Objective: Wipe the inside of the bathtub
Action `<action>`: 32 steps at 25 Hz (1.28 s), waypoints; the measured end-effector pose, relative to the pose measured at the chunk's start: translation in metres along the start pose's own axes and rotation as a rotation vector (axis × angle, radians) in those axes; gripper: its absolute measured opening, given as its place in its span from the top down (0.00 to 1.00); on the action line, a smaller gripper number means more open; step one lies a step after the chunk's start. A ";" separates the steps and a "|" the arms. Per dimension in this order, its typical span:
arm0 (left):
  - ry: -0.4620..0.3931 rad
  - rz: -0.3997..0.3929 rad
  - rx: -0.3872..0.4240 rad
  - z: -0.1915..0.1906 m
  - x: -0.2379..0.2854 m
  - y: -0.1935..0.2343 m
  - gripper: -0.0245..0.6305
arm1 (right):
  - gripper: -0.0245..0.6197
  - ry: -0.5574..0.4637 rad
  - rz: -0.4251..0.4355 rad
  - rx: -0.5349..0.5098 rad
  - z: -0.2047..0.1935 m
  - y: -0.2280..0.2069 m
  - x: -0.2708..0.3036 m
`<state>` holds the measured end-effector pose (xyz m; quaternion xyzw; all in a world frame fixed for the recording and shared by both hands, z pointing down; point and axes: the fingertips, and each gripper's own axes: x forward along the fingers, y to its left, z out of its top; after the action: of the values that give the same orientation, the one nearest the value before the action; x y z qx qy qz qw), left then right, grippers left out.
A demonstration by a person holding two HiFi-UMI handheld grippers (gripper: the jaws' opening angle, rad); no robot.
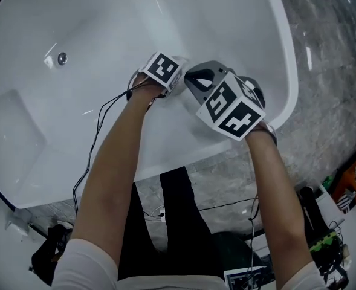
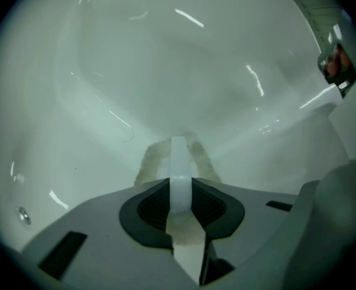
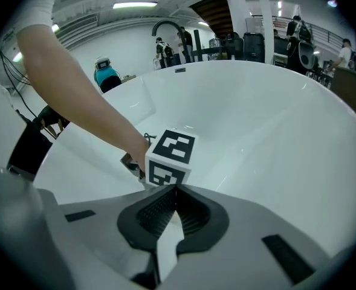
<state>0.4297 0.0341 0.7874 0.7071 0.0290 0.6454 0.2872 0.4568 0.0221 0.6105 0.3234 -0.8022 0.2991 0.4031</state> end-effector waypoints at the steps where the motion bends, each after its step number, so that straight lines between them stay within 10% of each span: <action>1: -0.012 0.004 -0.006 -0.005 -0.012 0.003 0.83 | 0.93 -0.007 -0.009 0.006 0.007 0.003 -0.002; 18: -0.333 0.056 -0.147 -0.081 -0.258 -0.045 0.83 | 0.93 -0.230 -0.074 0.217 0.096 0.090 -0.088; 32: -0.750 0.191 -0.183 -0.259 -0.472 -0.140 0.83 | 0.93 -0.549 -0.118 0.284 0.202 0.260 -0.180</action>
<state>0.1574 0.0513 0.3025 0.8648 -0.2016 0.3660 0.2785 0.2512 0.0819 0.3021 0.4913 -0.8109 0.2858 0.1392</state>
